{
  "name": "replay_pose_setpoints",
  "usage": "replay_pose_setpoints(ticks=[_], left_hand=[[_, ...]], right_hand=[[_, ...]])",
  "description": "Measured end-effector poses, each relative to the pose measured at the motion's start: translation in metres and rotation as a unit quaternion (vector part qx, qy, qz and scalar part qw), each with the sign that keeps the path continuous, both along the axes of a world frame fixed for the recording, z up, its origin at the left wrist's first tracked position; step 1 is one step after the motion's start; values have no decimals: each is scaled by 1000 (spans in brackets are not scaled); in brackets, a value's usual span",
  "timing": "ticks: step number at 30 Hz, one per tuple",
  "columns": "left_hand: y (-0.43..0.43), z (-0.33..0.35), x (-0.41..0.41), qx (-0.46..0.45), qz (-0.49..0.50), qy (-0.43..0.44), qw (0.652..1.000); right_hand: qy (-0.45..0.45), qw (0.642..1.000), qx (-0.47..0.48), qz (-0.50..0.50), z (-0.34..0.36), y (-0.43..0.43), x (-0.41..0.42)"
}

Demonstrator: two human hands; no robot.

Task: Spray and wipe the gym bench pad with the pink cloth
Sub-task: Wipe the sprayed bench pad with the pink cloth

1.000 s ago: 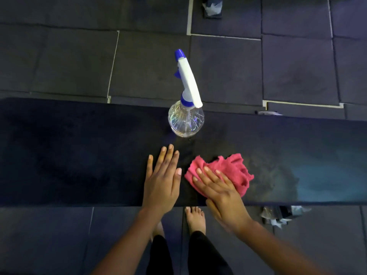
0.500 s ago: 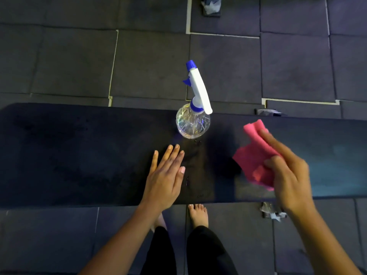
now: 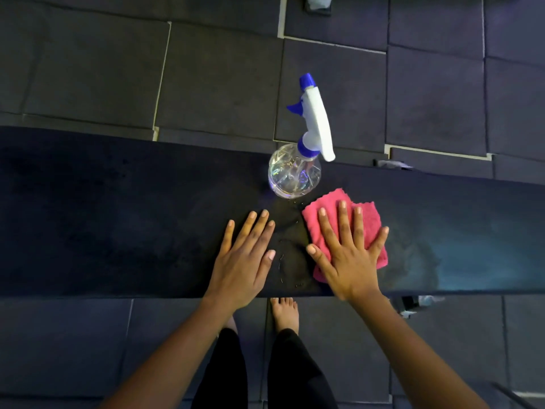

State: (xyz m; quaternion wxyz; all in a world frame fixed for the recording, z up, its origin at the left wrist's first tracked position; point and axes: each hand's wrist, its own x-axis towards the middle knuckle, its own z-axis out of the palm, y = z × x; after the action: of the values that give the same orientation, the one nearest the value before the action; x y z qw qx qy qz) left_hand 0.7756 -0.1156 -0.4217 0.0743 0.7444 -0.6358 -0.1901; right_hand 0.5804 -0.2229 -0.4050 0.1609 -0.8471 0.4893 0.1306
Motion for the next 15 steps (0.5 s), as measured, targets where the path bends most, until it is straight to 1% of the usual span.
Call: replay_pose_setpoints(ticks=[1,3,4,6,7,8,10,12,13,15], left_hand=[[0,1,1,-2,1,4,1000],[-2,3,4,-7,15,10,1000],[-3,4,6,-8,26,11,1000],[-5,6,12,-7,40,8,999],[-5,6,15,-4,39,6,999],[-4,6,18,0,36,4,999],[-3,6,25,4,39,6,999],[-2,6,34,5,53,15,998],[-1,5,40,3,56,17,998],[2,3,49,-6,49,14,999]], right_hand=[[-32,999,2,-17,6,-1,3],[-149,985,27,-82,24,-7,15],[-222,967,42,-118,35,-13,25],[-366,911,71,-176,51,-28,46],[-415,886,81,-188,57,-37,57],[-445,871,87,-187,60,-46,68],[-474,860,96,-162,63,-64,89],[-483,858,85,-152,68,-77,105],[-475,864,74,-148,69,-81,109],[-442,887,47,-122,73,-80,115]])
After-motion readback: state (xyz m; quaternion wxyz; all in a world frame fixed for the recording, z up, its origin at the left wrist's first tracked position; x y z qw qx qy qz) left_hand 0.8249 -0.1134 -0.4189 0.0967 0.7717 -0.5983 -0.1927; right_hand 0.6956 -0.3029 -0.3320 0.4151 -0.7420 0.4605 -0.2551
